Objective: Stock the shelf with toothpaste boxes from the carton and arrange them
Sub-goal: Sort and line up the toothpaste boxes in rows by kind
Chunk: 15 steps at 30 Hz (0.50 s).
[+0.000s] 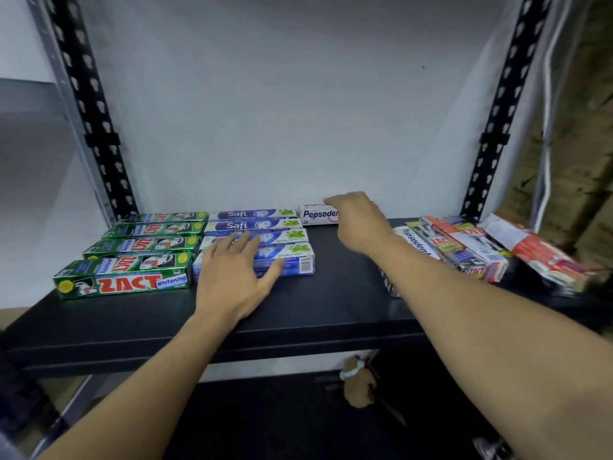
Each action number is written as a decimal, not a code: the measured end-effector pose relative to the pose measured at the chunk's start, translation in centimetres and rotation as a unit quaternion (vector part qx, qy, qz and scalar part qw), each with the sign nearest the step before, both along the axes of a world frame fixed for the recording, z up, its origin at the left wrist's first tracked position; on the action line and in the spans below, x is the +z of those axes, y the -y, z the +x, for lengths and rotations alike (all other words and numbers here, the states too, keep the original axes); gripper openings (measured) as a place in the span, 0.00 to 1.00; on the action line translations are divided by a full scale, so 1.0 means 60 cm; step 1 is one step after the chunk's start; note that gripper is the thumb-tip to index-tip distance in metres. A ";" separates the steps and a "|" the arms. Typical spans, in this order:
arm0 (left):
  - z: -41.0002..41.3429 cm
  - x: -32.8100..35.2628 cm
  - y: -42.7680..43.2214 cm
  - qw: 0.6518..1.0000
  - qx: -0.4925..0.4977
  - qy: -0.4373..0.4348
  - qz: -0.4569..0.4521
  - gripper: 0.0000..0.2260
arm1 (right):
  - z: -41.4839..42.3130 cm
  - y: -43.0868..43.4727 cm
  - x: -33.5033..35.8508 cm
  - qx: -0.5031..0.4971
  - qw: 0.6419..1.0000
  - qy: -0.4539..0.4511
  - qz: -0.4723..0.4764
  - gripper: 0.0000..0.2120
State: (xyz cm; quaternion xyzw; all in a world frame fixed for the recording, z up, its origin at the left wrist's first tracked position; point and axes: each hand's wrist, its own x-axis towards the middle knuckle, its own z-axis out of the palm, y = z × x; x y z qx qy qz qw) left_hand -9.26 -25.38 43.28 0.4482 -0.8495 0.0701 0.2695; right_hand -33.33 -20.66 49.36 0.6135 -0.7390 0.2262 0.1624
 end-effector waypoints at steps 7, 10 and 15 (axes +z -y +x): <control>-0.001 0.010 -0.042 0.996 -0.061 0.022 -0.060 0.27 | -0.067 -0.170 0.022 -0.016 1.000 -0.014 -0.021 0.19; -0.036 0.013 -0.091 0.991 -0.120 0.016 -0.055 0.27 | -0.094 -0.248 0.001 -0.039 0.999 -0.036 -0.005 0.17; -0.125 0.024 -0.162 0.978 -0.200 -0.047 0.044 0.23 | -0.102 -0.313 -0.050 -0.054 0.999 -0.006 -0.006 0.15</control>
